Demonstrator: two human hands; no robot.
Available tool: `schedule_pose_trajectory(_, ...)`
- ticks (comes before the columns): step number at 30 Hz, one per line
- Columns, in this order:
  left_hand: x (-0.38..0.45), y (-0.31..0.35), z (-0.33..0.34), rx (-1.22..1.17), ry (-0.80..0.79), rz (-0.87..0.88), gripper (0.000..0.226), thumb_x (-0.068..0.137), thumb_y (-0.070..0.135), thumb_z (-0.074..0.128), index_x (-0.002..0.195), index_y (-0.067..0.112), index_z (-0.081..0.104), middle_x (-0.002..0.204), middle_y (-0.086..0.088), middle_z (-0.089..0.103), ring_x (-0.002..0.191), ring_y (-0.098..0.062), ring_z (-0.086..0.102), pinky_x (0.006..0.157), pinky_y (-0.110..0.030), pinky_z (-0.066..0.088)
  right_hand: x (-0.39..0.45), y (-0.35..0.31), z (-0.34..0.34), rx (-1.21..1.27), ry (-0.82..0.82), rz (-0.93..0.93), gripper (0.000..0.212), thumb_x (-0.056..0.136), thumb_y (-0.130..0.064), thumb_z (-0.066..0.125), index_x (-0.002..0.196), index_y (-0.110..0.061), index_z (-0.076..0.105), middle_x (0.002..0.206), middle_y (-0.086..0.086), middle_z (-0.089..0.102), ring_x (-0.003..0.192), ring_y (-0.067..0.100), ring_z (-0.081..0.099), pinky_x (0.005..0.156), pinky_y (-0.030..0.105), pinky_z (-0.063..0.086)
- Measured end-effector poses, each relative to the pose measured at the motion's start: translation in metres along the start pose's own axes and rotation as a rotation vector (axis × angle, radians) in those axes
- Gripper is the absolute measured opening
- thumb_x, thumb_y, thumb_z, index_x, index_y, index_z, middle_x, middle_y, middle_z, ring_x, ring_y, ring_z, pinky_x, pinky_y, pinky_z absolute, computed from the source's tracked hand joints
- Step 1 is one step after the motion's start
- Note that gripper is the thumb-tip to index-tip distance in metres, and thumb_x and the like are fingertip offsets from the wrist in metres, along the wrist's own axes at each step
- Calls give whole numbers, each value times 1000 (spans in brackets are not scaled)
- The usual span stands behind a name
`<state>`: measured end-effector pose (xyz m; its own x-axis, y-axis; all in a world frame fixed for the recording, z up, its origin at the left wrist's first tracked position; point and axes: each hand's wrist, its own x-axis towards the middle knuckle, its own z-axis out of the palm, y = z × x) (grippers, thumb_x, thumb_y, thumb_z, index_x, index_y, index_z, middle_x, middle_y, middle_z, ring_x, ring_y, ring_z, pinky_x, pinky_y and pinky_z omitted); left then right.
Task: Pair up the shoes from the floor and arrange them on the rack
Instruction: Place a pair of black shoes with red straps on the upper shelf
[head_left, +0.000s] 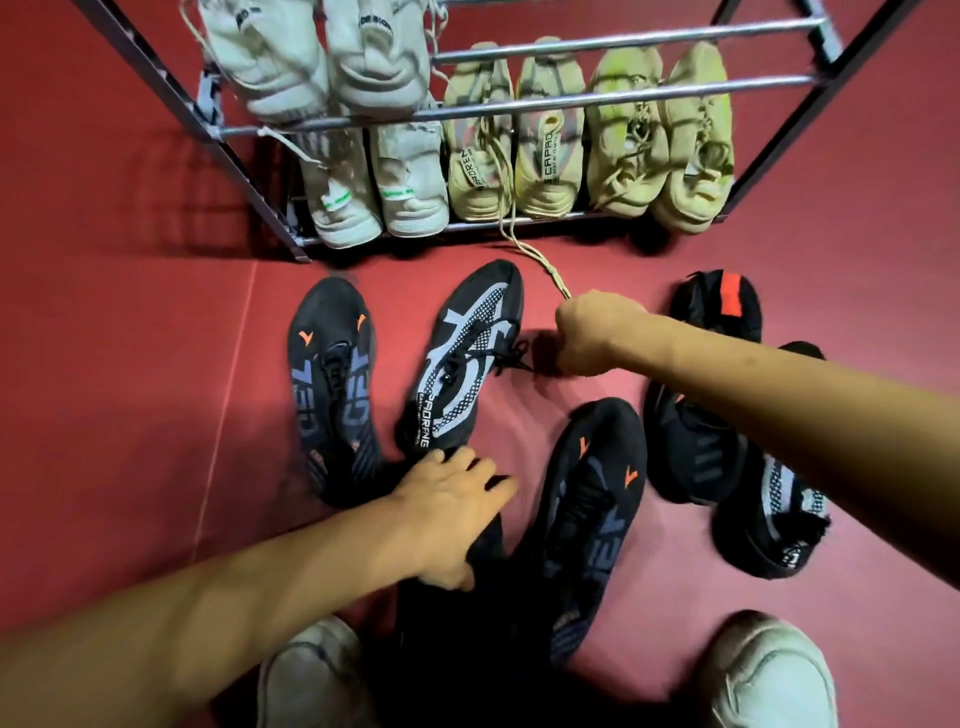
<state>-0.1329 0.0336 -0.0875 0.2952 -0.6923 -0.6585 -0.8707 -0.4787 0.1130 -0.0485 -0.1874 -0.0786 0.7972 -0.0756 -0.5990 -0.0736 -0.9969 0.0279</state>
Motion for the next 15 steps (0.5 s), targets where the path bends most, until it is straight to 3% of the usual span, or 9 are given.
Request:
schedule_pose_trajectory(2, 2, -3, 3, 63, 1, -25, 82, 71, 36, 81, 139, 16, 40, 137, -6, 39, 127, -28, 39, 101, -43, 44, -12, 5, 1, -125, -316, 105, 42, 82, -49, 67, 80, -8, 64, 68, 6, 67, 68, 23, 67, 57, 31, 52)
schedule_pose_trajectory(4, 3, -10, 4, 7, 89, -39, 58, 73, 21, 75, 124, 16, 48, 127, -4, 47, 120, -26, 44, 96, -39, 48, -21, 5, 14, -9, -746, 248, 72, 86, -58, 64, 122, 4, 55, 114, 23, 66, 98, 33, 69, 69, 42, 56)
schedule_pose_trajectory(5, 4, -15, 4, -87, 137, -51, 50, 74, 19, 72, 120, 17, 51, 123, -2, 51, 117, -24, 47, 96, -38, 48, -26, 4, 22, 47, -842, 261, 81, 85, -59, 64, 133, 4, 46, 130, 27, 57, 106, 39, 65, 74, 45, 57)
schedule_pose_trajectory(6, 4, -21, 2, -207, 186, -68, 46, 75, 18, 70, 117, 20, 52, 120, 2, 55, 115, -22, 51, 96, -37, 48, -31, 1, 29, 70, -823, 227, 81, 84, -58, 66, 134, 1, 47, 130, 25, 58, 101, 38, 68, 72, 44, 59)
schedule_pose_trajectory(9, 5, -38, -10, -441, 359, -146, 39, 77, 12, 68, 108, 30, 52, 105, 14, 61, 106, -15, 57, 90, -29, 46, -41, 9, 38, 7, -462, 99, 53, 76, -55, 76, 97, -6, 72, 80, 6, 77, 48, 20, 69, 48, 28, 55)
schedule_pose_trajectory(12, 5, -55, -23, -543, 507, -219, 35, 77, 9, 72, 99, 31, 57, 89, 19, 56, 93, -14, 57, 80, -25, 40, -41, 30, 43, 141, -415, 171, 44, 78, -48, 74, 70, -5, 67, 57, 3, 73, 43, 16, 68, 44, 21, 52)
schedule_pose_trajectory(15, 11, -65, -41, -641, 630, -181, 30, 74, 13, 75, 94, 29, 60, 85, 17, 60, 83, -12, 55, 75, -24, 36, -45, 34, 47, 225, -439, 231, 57, 76, -58, 71, 69, -2, 61, 40, 6, 63, 43, 26, 69, 37, 24, 51)
